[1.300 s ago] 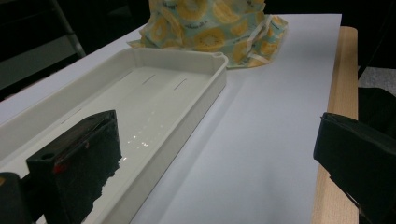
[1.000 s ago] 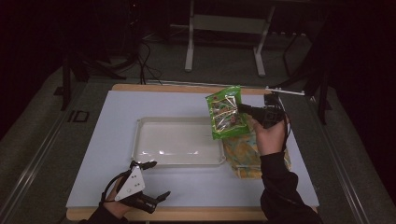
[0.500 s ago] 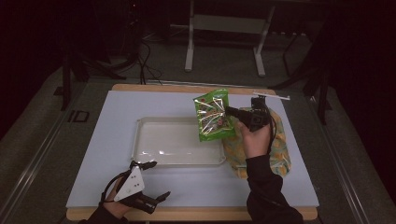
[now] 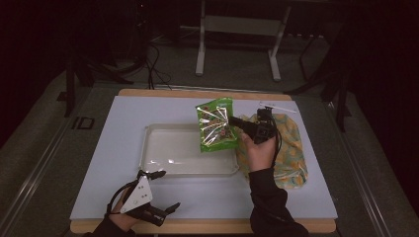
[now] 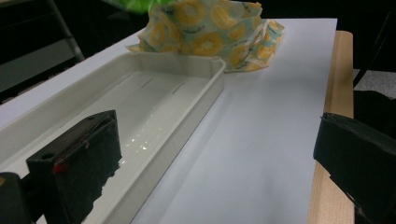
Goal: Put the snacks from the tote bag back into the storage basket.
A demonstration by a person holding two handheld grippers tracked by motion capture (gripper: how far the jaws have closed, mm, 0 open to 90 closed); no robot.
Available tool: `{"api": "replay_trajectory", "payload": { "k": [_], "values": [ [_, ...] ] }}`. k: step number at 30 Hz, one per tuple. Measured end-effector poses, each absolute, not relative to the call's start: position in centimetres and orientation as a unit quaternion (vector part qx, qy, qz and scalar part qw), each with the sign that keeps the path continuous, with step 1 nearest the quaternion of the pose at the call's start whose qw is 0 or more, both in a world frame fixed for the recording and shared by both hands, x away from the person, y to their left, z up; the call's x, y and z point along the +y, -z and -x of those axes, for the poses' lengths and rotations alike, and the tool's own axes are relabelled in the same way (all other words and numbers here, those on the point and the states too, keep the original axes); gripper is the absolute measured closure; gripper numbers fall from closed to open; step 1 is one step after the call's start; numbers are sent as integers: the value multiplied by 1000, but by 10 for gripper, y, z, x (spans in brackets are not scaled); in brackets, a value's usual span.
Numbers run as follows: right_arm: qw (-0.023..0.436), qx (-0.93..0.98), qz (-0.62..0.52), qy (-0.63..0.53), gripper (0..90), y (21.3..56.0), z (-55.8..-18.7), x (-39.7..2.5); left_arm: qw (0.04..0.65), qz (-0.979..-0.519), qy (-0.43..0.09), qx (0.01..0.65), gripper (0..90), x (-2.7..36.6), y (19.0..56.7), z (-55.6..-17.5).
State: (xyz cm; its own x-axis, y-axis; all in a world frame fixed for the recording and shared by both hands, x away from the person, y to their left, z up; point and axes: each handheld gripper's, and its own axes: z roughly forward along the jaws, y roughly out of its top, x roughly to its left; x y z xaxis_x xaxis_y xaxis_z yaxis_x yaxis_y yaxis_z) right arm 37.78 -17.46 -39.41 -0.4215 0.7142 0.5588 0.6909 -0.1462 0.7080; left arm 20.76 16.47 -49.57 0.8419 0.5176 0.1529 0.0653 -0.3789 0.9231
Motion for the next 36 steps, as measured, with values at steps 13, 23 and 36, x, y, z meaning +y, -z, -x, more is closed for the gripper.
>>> {"api": "replay_trajectory", "payload": {
  "k": [13,23,36],
  "values": [
    [-13,645,-563,-517,888,436,-382,-165,527,-802,-215,180,13,165,495,-207],
    [-24,635,-585,-504,887,469,-383,-163,527,-803,-215,178,13,164,496,-207],
    [-27,636,-599,-486,886,493,-379,-165,527,-803,-214,178,13,164,496,-207]
  ]
}}
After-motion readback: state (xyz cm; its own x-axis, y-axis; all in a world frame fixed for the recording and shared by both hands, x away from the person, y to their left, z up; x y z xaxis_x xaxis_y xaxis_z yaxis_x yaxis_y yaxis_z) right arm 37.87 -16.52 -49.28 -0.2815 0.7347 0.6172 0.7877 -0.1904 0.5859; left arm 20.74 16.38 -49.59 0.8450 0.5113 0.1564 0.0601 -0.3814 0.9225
